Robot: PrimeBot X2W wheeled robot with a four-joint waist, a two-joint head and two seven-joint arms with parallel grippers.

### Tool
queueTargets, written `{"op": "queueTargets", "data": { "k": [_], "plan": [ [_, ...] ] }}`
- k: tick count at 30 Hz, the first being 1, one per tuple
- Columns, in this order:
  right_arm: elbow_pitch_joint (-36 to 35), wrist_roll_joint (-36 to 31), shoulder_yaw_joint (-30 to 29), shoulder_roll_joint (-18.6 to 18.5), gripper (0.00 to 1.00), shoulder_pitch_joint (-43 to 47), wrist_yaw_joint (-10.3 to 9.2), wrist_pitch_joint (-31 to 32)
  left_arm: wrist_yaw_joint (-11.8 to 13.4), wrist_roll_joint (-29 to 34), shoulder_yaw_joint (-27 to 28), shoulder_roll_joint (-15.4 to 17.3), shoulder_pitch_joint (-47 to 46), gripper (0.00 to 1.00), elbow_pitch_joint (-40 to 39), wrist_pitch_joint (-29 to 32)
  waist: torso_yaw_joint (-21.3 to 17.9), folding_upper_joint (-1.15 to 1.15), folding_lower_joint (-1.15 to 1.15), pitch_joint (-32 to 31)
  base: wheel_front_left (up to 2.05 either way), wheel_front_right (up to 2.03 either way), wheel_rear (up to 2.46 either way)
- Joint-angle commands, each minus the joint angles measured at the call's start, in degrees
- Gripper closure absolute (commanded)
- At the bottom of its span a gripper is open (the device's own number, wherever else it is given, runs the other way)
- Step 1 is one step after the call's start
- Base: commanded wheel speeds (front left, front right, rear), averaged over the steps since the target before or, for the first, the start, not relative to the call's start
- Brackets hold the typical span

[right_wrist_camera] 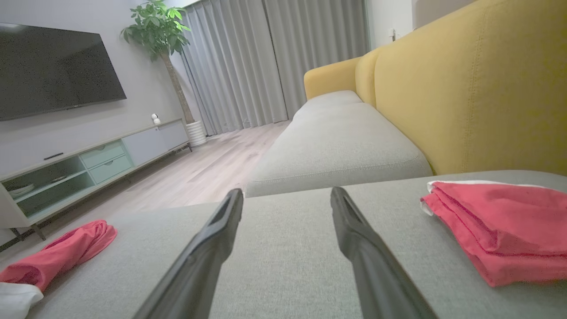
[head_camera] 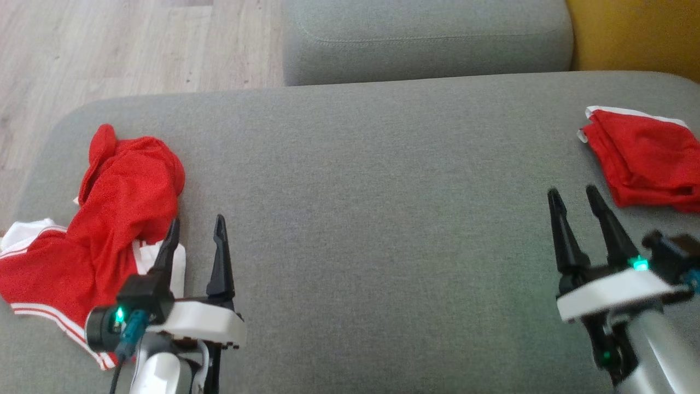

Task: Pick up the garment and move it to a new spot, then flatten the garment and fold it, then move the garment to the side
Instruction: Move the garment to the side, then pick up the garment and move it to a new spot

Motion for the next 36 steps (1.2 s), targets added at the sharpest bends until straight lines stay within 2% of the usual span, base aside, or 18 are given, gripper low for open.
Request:
{"op": "queueTargets", "data": {
  "k": [1,7,14,19,30,36],
  "plan": [
    [-2.26,-0.65,-0.22,-0.46,0.0,-0.91,-0.04,-0.62,-0.25,0.63,1.99,0.1,-2.01,0.0,-2.27,-0.31,0.17,0.0,0.01,0.1,0.0,0.0,0.0],
    [-5.68,-3.73,-2.79,2.2,0.0,3.84,-0.04,-0.62,-1.23,1.46,2.13,-0.74,-1.61,0.0,-2.07,-0.31,0.39,0.0,0.01,0.36,0.0,0.0,0.0],
    [-5.89,-4.94,-3.1,2.83,0.0,4.45,-0.04,-0.62,-1.92,2.06,2.76,-1.27,-2.05,0.0,-1.62,-0.31,0.54,0.0,0.01,0.37,0.0,0.0,0.0],
    [-5.43,-5.34,-3.03,2.99,0.0,4.22,-0.04,-0.62,-1.76,2.48,3.72,-1.45,-2.51,0.0,-1.43,-0.31,2.32,0.0,0.01,0.26,0.0,0.0,0.0],
    [-4.35,-4.83,-2.05,4.21,0.0,3.34,-0.04,-0.62,-2.14,3.38,5.7,-1.51,-3.1,0.0,-1.3,-0.31,15.14,0.0,0.01,0.36,0.0,0.0,0.0],
    [-3.92,-4.58,-0.97,4.44,0.0,3.07,-0.04,-0.62,-1.95,3.15,6.51,-1.57,-2.17,0.0,-1.21,-0.31,20.31,0.0,0.01,0.26,0.0,0.0,0.0]
  ]
}}
